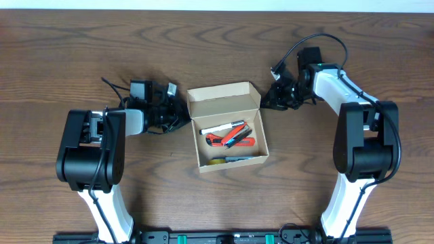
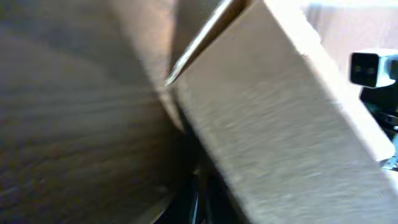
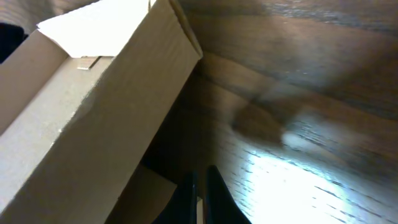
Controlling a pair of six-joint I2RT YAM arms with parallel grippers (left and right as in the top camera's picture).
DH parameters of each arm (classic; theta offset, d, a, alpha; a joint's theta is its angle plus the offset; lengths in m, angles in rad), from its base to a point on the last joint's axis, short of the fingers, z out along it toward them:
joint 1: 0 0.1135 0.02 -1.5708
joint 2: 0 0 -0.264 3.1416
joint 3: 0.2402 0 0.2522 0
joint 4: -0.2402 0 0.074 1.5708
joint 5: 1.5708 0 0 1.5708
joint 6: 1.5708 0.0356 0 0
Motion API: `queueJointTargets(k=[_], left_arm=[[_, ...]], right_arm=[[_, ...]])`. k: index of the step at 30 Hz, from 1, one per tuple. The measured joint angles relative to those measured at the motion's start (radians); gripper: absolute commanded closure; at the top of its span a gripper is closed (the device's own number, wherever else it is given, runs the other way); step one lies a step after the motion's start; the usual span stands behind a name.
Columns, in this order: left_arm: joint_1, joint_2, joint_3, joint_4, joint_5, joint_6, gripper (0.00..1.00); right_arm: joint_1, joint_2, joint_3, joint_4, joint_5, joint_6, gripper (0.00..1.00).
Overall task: Pack container
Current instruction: 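Swing the lid over the box with both grippers and release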
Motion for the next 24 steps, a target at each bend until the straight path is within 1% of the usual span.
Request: queueJointTargets(k=[5,15,24], left_arm=[[0.0,0.0,0.0,0.06,0.036,-0.018,0.94],[-0.001,0.0,0.016,0.069,0.122,-0.021,0.94],[-0.002,-0.01,0.048,0.101,0.181,-0.021,0.94]], right_arm=[[0.002,0.003,0.0,0.019,-0.056,0.013,0.99],[0.003,0.003,0.0,0.059,-0.203,0.046,0.99],[0.003,0.003,0.0,0.097,-0.363,0.037,0.99]])
